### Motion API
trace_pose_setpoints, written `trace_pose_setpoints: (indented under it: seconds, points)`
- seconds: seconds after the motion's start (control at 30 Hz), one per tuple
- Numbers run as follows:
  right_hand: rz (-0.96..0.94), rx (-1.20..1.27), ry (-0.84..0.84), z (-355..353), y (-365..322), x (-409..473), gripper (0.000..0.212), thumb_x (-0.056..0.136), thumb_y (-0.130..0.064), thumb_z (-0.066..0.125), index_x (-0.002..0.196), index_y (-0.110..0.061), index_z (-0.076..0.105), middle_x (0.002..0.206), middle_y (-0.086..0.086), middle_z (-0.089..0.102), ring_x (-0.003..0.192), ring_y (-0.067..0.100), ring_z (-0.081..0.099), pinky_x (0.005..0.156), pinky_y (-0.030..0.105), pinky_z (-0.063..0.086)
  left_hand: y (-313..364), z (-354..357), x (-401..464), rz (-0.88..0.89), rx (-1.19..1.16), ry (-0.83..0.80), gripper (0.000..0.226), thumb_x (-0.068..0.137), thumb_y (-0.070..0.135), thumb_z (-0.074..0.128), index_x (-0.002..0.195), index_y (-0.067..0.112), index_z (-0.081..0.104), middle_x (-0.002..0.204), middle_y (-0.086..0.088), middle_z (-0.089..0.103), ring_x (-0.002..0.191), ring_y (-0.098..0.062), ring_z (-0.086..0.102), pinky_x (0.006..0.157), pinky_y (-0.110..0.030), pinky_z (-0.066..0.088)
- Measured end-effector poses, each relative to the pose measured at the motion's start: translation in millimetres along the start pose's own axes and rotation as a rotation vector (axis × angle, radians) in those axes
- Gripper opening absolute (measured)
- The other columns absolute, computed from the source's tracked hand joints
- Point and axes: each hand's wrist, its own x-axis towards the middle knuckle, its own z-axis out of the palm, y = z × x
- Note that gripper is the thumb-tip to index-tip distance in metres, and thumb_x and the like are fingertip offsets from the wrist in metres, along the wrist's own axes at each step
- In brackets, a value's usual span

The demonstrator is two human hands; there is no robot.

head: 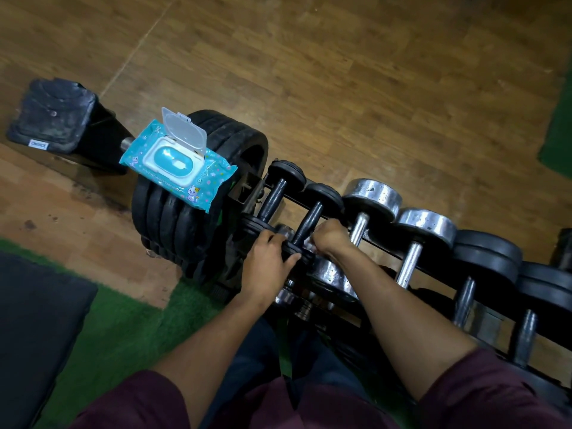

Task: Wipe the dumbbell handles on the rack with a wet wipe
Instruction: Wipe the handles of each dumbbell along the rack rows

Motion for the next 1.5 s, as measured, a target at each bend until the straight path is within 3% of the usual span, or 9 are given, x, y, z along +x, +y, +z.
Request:
trace_pose_setpoints:
  seconds: [0.23,0.3,0.43,0.6,0.83,0.97,1.23,1.33,1.5]
  points:
    - [-0.086,0.32,0.284,-18,0,2,0.015,0.084,-0.003,0.065,0.079,-0.017,0.068,0.084,0.003,0.071,0.076,0.023,0.072,0.071,0.041,0.062,2,2,-2,-0.002,0.001,0.014,0.055,0.092,0.048,0.07,0.135,0.015,0.06,0.132,-0.006,0.052,0.113,-0.025,0.062,0.092,-0.038,0.056]
    - [-0.121,0.255,0.253,-17,1,-3,0.01,0.086,-0.005,0.067,0.089,-0.014,0.067,0.088,0.007,0.072,0.077,0.021,0.071,0.07,0.036,0.059,2,3,-3,-0.004,-0.002,0.017,0.055,0.092,0.048,0.071,0.135,0.015,0.06,0.133,-0.006,0.052,0.114,-0.025,0.062,0.091,-0.038,0.057]
    - [-0.136,0.067,0.096,-10,9,-12,0.021,0.083,-0.008,0.073,0.072,-0.016,0.057,0.082,0.012,0.071,0.077,0.026,0.071,0.066,0.04,0.058,3,2,-5,-0.011,-0.002,0.019,0.055,0.092,0.047,0.07,0.135,0.015,0.06,0.133,-0.006,0.052,0.114,-0.025,0.062,0.09,-0.036,0.056]
    - [-0.183,-0.085,-0.093,-13,5,-22,0.02,0.081,-0.011,0.08,0.073,-0.014,0.062,0.074,0.006,0.071,0.066,0.016,0.068,0.056,0.024,0.049,4,3,-5,-0.016,0.001,0.029,0.054,0.091,0.047,0.072,0.134,0.014,0.062,0.131,-0.004,0.052,0.112,-0.024,0.062,0.089,-0.037,0.057]
    - [-0.259,0.186,-0.182,-33,10,-24,0.014,0.084,-0.009,0.078,0.081,-0.009,0.065,0.065,0.009,0.066,0.057,0.02,0.062,0.053,0.031,0.046,7,3,-10,-0.056,-0.044,0.041,0.051,0.093,0.043,0.071,0.135,0.016,0.06,0.131,-0.001,0.053,0.112,-0.023,0.062,0.089,-0.04,0.057]
    - [-0.318,0.23,-0.06,-60,19,-30,0.01,0.088,-0.009,0.074,0.089,-0.006,0.065,0.075,0.008,0.069,0.057,0.004,0.067,0.053,0.023,0.049,17,10,-21,0.012,-0.02,0.087,0.051,0.093,0.04,0.071,0.136,0.015,0.061,0.128,-0.002,0.058,0.12,-0.022,0.053,0.102,-0.041,0.049]
    - [-0.484,-0.339,0.316,-99,58,-35,0.021,0.093,-0.026,0.058,0.113,-0.027,0.065,0.105,0.0,0.071,0.096,0.026,0.065,0.076,0.039,0.054,56,34,-39,0.121,-0.06,-0.074,0.057,0.095,0.052,0.065,0.136,0.013,0.059,0.129,-0.001,0.056,0.124,-0.019,0.048,0.101,-0.034,0.046]
    - [-0.562,-0.43,0.234,-95,72,-35,0.029,0.096,-0.026,0.055,0.122,-0.026,0.068,0.121,-0.001,0.068,0.104,0.025,0.065,0.079,0.037,0.053,59,39,-39,0.085,-0.047,-0.125,0.068,0.095,0.058,0.059,0.144,0.011,0.052,0.136,-0.003,0.049,0.129,-0.021,0.045,0.103,-0.035,0.046]
    - [-0.68,-0.485,-0.048,-86,85,-30,0.024,0.094,-0.024,0.067,0.117,-0.02,0.073,0.106,-0.004,0.063,0.102,0.02,0.064,0.084,0.029,0.047,62,43,-35,0.053,-0.005,-0.156,0.077,0.093,0.065,0.058,0.144,0.008,0.05,0.136,-0.007,0.048,0.128,-0.025,0.046,0.101,-0.04,0.047]
